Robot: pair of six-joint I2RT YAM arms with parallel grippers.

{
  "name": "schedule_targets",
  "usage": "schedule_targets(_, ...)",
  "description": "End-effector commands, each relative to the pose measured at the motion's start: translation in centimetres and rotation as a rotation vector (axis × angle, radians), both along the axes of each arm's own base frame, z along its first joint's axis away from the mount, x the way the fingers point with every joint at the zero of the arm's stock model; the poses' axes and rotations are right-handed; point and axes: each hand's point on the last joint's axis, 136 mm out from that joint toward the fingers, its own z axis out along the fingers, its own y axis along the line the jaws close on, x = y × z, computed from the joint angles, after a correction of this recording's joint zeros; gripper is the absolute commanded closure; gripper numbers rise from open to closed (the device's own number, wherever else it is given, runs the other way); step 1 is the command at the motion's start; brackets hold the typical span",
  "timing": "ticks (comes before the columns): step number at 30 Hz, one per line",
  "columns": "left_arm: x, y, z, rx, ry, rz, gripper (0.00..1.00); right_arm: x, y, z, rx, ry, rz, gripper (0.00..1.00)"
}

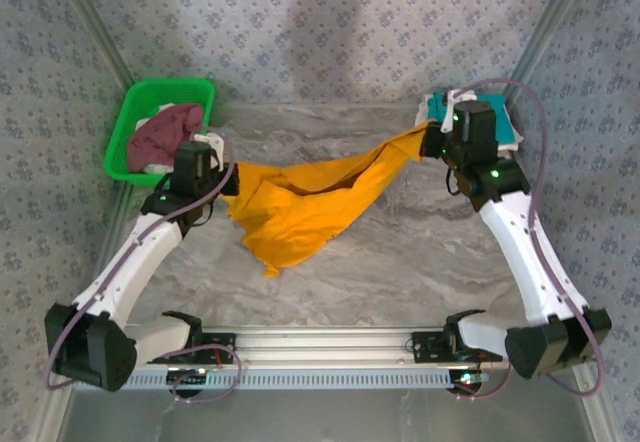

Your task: Fold and stack the t-shirts

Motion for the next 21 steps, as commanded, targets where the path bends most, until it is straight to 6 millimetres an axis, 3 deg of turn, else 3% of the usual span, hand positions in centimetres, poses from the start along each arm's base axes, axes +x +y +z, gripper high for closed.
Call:
schedule_targets(1, -0.8, 1.7, 3.1, 0.053, -0.059, 0.040, 1.00, -0.8, -2.2, 1.7, -0.014, -0.084, -0.102, 1.00)
schedule_targets(6, -2.2, 1.5, 7.8, 0.012, -0.141, 0.003, 1.00, -3.9, -3.0, 5.2, 0.073, -0.223, -0.136, 1.00)
schedule_targets(9, -2.0, 1.7, 9.3, 0.047, -0.167, 0.003, 1.00, -4.4, -3.4, 5.5, 0.081, -0.246, -0.147, 1.00)
schedule_targets(12, -0.4, 2.8, 8.2, 0.079, -0.127, 0.060, 1.00, -3.0, -5.3, 2.1, 0.067, -0.141, -0.244, 1.00)
schedule_targets(15, 1.6, 2.3, 5.7, 0.045, -0.055, 0.055, 1.00, -1.0, -7.4, -3.3, 0.097, 0.032, -0.346, 1.00)
schedule_targets(16, 2.1, 2.2, 4.3, 0.042, -0.019, 0.058, 1.00, -0.7, -8.2, -6.1, 0.097, 0.100, -0.385, 1.00)
schedule_targets(17, 2.4, 2.1, 3.0, 0.037, 0.017, 0.062, 1.00, -0.4, -8.8, -7.8, 0.102, 0.139, -0.410, 0.97)
schedule_targets(21, 3.0, 1.4, -2.2, 0.015, 0.139, 0.057, 1.00, -0.1, -11.0, -13.5, 0.131, 0.273, -0.497, 0.69)
